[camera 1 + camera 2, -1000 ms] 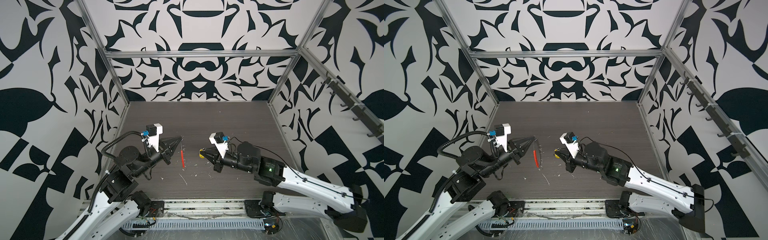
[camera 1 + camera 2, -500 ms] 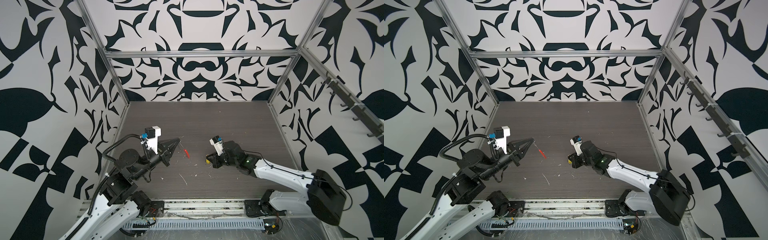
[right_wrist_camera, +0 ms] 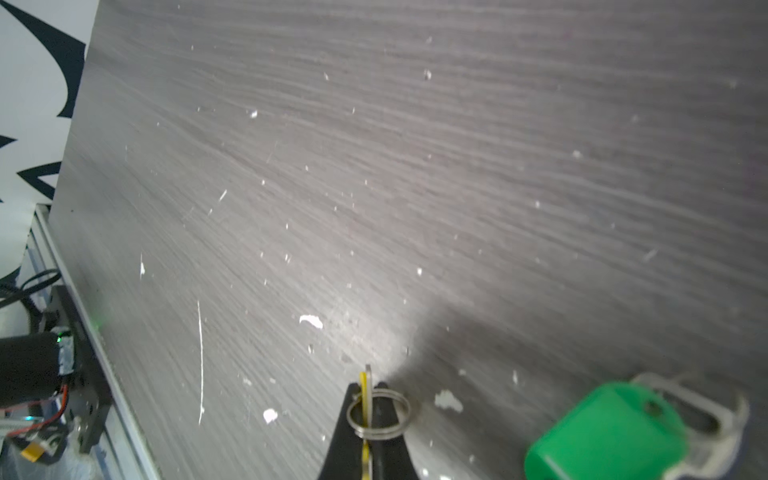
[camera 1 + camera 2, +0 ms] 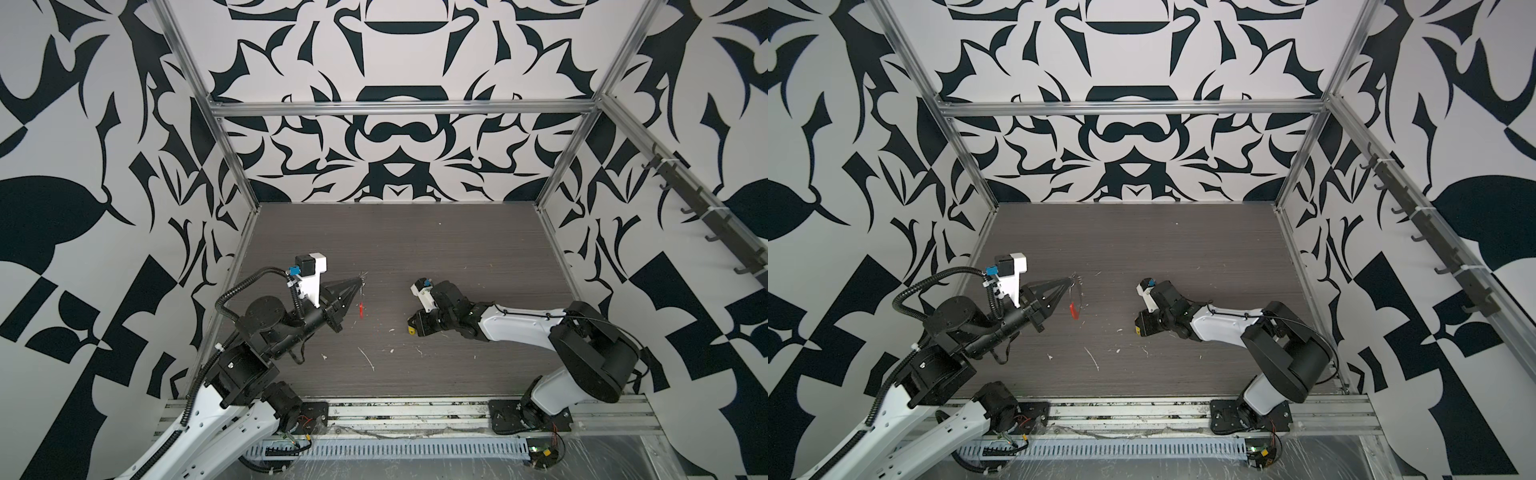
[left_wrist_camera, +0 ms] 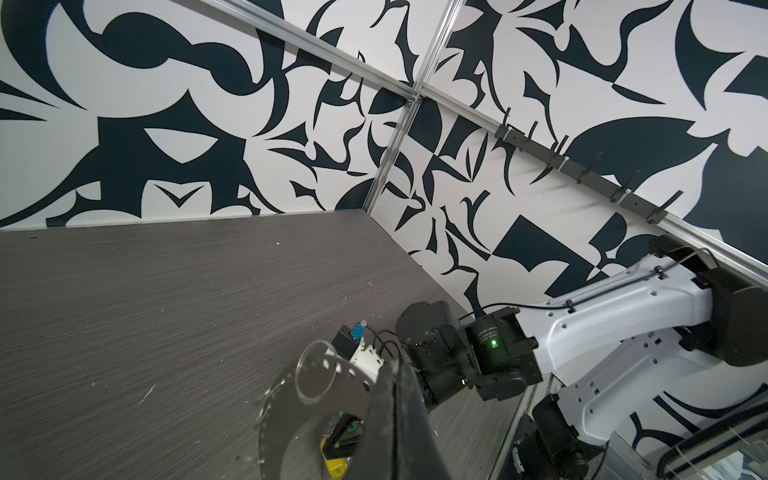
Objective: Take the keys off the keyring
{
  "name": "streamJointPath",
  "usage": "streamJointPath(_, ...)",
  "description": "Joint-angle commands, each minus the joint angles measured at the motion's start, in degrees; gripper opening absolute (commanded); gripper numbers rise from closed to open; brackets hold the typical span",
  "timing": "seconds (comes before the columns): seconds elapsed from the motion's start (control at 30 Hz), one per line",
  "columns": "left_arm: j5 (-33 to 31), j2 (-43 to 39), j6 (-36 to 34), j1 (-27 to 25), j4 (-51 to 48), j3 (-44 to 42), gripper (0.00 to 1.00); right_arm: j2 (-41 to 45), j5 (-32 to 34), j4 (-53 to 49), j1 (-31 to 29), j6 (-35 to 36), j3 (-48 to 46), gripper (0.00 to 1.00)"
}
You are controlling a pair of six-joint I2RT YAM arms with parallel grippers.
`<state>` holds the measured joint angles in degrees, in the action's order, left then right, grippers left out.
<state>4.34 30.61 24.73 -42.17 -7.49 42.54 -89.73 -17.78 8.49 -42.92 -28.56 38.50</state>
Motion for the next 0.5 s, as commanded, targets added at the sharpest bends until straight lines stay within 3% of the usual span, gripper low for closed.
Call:
streamJointPath(0.0,0.57,-0.21,0.76,-0.10,2.48,-0.75,0.00,-0.54,1.91,-0.17,0.16,0.33,2.29,0.07)
streamJointPath(0.27,0.40,-0.33,0.76,-0.10,2.19,-0.84,0.00,2.49,8.31,-4.75,0.17,0.87,3.16,0.62)
streamJointPath(0.47,0.40,-0.38,0.84,-0.10,1.90,-0.54,0.00,11.52,8.75,-7.08,0.19,2.33,3.67,0.66)
